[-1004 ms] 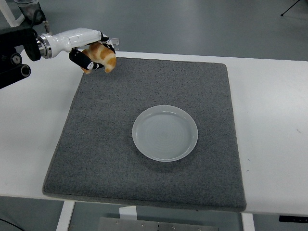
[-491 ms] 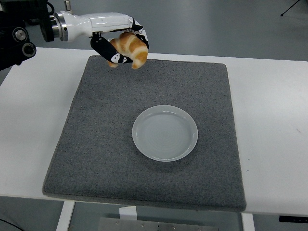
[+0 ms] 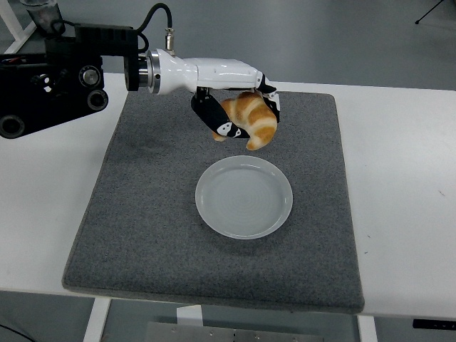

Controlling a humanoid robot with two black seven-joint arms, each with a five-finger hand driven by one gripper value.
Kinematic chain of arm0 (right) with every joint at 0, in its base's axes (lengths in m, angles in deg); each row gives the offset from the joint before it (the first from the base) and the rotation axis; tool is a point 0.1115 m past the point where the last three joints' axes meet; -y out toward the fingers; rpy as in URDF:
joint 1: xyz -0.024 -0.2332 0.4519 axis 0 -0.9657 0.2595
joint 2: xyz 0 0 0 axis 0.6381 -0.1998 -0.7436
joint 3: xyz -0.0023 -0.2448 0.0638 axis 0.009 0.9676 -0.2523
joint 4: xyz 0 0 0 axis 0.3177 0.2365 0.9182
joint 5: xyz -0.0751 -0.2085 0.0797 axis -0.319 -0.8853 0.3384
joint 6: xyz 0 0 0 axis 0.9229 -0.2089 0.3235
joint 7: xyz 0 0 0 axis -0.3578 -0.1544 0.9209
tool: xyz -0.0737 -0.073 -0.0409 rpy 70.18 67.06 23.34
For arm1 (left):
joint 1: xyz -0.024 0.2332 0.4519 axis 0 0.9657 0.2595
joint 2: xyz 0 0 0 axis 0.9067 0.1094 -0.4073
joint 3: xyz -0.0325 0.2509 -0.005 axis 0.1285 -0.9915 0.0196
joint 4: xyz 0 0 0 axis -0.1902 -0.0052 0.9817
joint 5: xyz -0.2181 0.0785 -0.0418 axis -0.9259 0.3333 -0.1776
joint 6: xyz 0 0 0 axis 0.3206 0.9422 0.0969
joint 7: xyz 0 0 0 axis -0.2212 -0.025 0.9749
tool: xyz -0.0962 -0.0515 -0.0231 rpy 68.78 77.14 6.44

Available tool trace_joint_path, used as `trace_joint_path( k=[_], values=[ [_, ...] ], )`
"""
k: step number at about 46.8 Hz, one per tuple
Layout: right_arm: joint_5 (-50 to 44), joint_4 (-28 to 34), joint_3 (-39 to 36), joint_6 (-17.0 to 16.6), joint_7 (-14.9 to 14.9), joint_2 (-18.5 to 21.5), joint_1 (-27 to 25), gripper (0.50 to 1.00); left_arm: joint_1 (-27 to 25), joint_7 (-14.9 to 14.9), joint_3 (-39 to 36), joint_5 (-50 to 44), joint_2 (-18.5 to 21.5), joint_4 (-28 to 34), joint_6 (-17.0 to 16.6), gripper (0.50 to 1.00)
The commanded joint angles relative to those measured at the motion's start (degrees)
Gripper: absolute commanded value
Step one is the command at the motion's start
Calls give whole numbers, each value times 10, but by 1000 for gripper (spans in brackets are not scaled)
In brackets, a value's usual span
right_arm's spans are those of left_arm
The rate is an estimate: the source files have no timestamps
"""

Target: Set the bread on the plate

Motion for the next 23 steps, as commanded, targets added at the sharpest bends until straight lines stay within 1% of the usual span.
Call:
trace_joint_path(
  k=[1,11,18,23],
  values=[
    [0,0,0,0,0,0,0,952,14,-1,-1,26,-14,-4,-1,500],
    [0,0,0,0,0,0,0,952,58,-1,-2,77,-53,-28,-1,500],
    [0,0,0,0,0,0,0,954,84,-2,-3,105,-69,-43,-1,500],
    [0,0,0,0,0,0,0,952,98,-2,-3,122,-72,-49,-1,500]
  ],
)
